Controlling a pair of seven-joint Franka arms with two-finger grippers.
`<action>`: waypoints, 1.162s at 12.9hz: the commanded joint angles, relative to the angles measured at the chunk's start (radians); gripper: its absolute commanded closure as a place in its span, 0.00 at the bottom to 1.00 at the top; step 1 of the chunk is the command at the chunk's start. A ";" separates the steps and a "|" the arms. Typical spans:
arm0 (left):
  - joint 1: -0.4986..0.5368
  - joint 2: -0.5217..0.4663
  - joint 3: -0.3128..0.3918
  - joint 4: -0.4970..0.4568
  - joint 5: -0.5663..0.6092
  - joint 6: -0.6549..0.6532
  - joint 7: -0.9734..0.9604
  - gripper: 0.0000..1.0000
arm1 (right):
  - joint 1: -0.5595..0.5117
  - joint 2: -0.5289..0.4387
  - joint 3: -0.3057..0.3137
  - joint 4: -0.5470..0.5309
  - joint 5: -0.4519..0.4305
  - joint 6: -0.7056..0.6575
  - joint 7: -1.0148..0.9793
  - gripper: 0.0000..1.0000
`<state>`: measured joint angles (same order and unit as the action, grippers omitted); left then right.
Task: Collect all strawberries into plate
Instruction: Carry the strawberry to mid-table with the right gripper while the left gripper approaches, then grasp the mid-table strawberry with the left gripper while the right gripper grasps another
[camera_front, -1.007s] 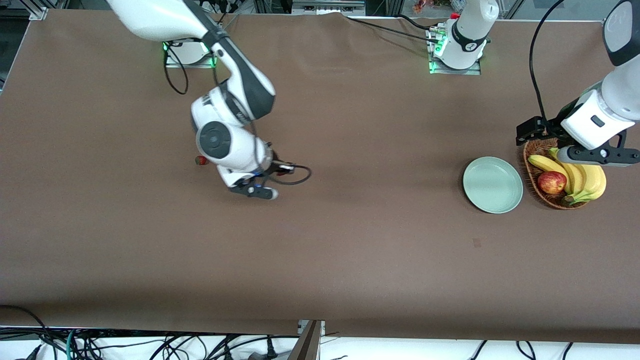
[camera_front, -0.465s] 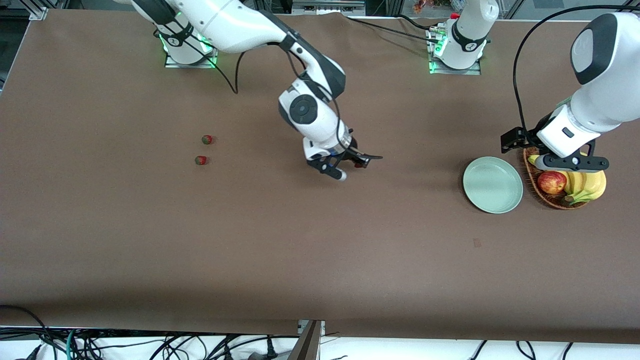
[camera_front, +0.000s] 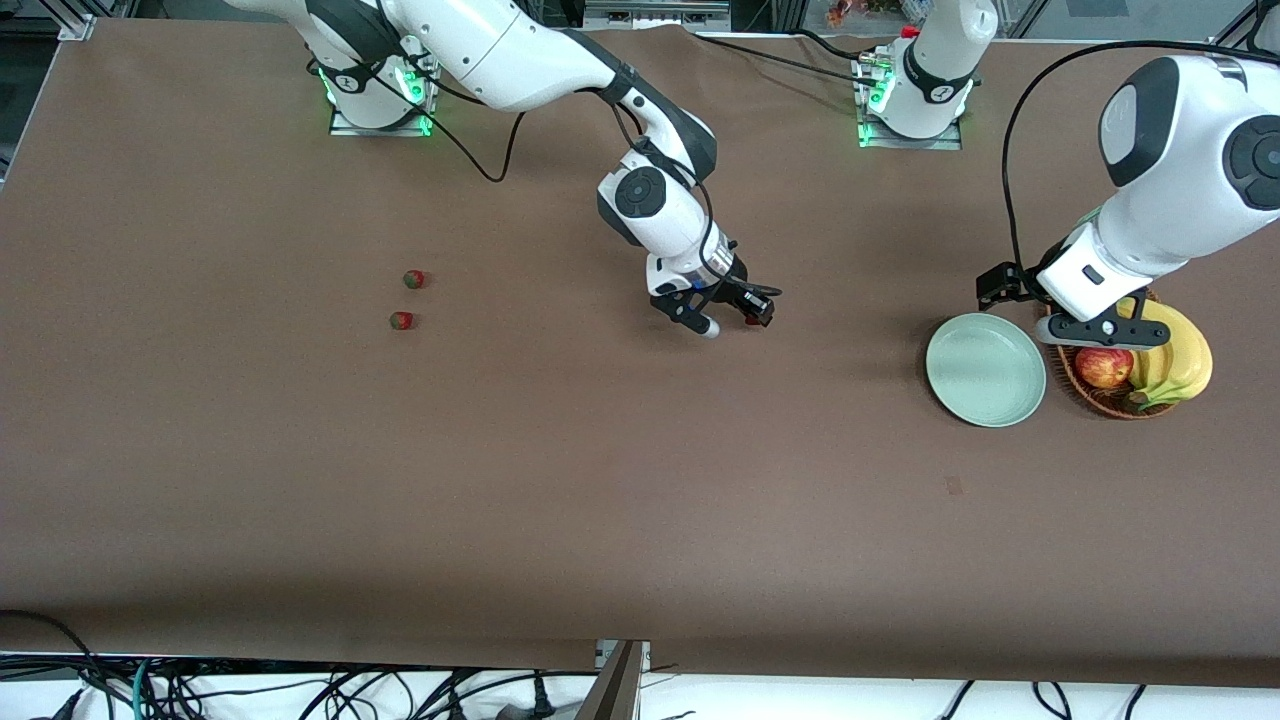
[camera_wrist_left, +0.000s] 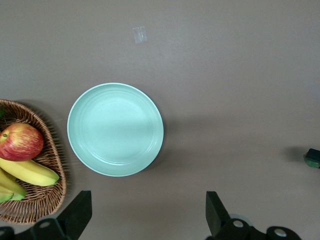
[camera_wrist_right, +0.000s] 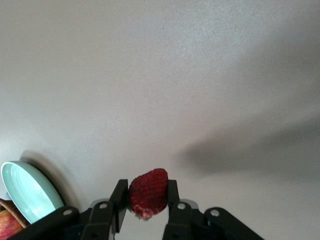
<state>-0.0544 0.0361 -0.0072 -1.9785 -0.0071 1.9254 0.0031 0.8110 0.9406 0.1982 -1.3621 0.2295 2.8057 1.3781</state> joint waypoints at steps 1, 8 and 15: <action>0.001 -0.035 -0.002 -0.033 -0.031 0.015 0.002 0.00 | 0.013 0.006 -0.022 0.032 0.007 -0.003 0.016 0.44; -0.010 -0.030 -0.033 -0.074 -0.063 0.075 -0.026 0.00 | -0.035 -0.120 -0.114 0.024 0.001 -0.317 -0.119 0.26; -0.012 0.112 -0.334 -0.112 -0.041 0.392 -0.542 0.00 | -0.223 -0.293 -0.260 -0.029 0.002 -0.918 -0.834 0.01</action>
<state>-0.0673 0.1000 -0.2846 -2.1046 -0.0545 2.2537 -0.4117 0.6001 0.7100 0.0031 -1.3258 0.2276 1.9719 0.7072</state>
